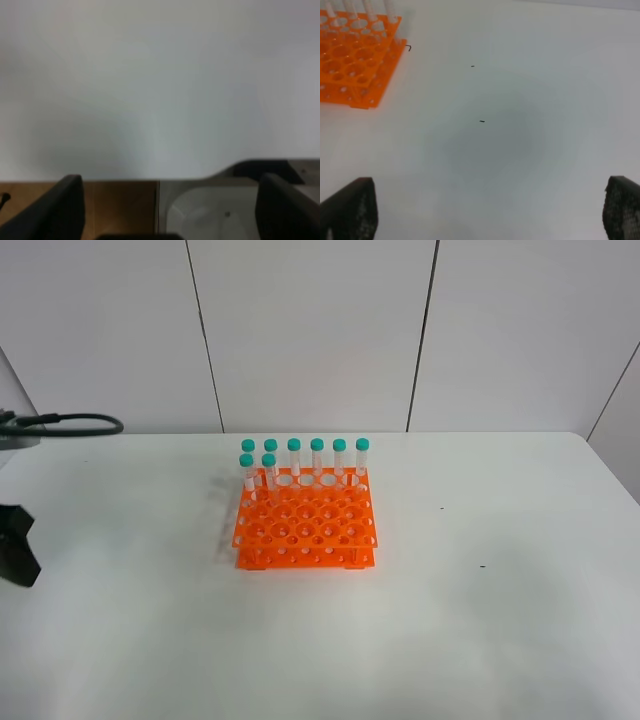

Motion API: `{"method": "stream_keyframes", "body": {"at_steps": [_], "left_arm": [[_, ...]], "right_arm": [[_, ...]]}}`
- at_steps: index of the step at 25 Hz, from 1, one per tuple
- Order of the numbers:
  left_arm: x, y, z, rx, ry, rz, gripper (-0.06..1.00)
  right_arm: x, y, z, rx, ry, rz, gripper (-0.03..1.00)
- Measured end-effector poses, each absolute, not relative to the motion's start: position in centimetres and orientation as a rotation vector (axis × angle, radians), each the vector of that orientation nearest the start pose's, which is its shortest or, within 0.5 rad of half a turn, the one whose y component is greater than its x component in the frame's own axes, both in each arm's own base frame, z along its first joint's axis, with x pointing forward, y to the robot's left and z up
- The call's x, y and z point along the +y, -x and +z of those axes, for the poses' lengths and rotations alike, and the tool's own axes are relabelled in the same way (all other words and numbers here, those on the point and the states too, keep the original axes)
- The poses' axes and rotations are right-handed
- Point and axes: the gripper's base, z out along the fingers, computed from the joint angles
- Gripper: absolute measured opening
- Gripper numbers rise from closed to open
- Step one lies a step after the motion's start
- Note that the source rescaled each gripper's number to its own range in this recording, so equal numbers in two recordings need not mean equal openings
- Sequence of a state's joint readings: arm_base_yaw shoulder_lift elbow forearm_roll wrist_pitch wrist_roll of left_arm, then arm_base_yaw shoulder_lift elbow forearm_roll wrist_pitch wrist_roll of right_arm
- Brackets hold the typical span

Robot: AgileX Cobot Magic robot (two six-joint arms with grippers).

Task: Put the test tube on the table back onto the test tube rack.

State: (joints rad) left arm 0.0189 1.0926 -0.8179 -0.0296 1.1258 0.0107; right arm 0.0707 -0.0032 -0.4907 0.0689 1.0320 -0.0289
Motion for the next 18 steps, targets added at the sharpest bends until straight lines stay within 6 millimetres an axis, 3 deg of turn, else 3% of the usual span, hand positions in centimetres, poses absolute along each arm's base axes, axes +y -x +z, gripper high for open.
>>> {"method": "stream_keyframes", "body": {"at_steps": [8, 18], "left_arm": [[-0.1, -8.7, 26.4, 2.700, 0.026, -0.033, 1.00], [-0.2, -3.1, 27.7, 2.259, 0.024, -0.028, 1.00]], "right_arm": [[0.5, 0.4, 27.7, 2.019, 0.102, 0.109, 1.00], [0.5, 0.4, 27.7, 2.019, 0.102, 0.109, 1.00]]}}
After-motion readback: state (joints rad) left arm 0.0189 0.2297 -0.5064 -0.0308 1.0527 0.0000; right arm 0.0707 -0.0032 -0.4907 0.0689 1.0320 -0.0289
